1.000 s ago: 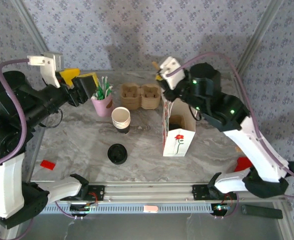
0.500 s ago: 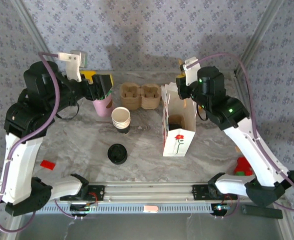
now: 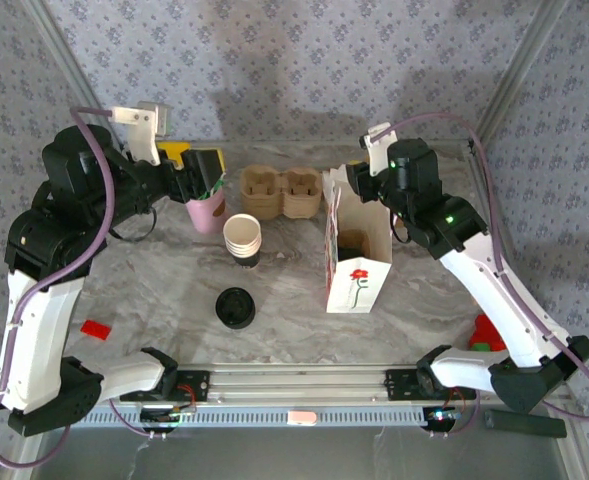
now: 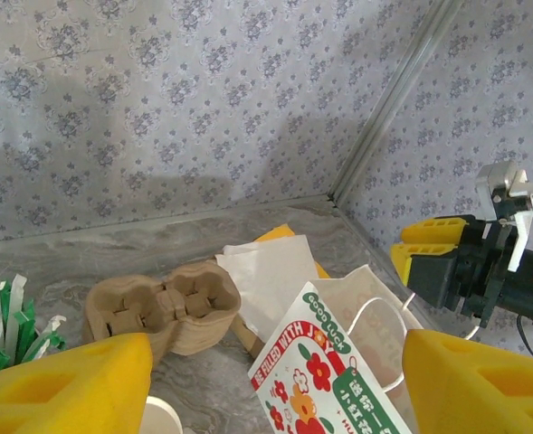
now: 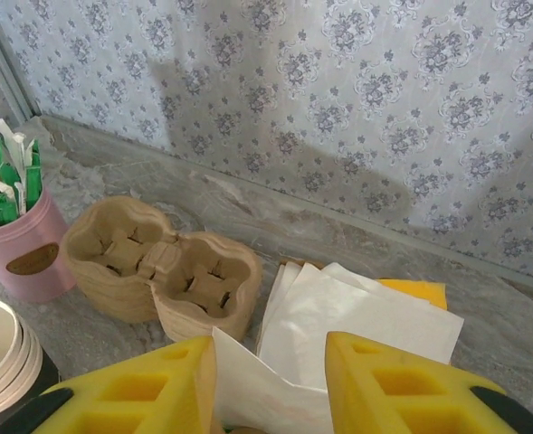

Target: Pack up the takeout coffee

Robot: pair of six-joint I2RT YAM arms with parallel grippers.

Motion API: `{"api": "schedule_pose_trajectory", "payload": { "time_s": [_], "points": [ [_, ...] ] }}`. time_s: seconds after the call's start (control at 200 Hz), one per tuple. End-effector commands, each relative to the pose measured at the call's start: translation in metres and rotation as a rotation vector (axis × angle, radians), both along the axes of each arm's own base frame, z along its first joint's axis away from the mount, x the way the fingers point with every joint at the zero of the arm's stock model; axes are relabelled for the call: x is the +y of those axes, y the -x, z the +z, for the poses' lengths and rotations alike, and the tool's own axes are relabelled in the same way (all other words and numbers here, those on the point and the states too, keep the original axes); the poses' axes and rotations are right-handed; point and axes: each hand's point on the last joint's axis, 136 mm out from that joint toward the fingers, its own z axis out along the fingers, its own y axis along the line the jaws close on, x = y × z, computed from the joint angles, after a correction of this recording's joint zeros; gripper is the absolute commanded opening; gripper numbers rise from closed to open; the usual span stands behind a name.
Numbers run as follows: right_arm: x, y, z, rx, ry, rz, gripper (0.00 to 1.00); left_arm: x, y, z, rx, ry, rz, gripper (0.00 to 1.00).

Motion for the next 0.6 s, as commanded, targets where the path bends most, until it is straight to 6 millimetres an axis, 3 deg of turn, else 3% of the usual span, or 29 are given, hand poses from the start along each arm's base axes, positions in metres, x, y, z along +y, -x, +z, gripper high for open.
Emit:
{"api": "schedule_pose_trajectory", "payload": {
  "time_s": [0.0,0.145,0.29,0.43,0.595],
  "points": [
    [-0.006,0.007,0.04,-0.076,-0.069,-0.011,0.42,-0.008,-0.003,0.001,-0.002,0.031,-0.025,0.73],
    [-0.022,0.023,0.069,-0.103,-0.123,-0.044,0.49,-0.019,-0.011,-0.009,0.035,0.045,-0.053,0.78],
    [-0.081,0.015,0.071,0.045,-0.273,-0.243,0.53,-0.032,-0.022,-0.02,0.074,0.061,-0.076,0.95],
    [-0.138,-0.015,0.028,0.265,-0.564,-0.422,0.54,-0.043,-0.036,-0.03,0.115,0.07,-0.082,1.0],
    [-0.171,-0.053,-0.049,0.453,-0.822,-0.544,0.53,-0.047,-0.054,-0.051,0.182,0.021,-0.036,1.0]
  ]
}}
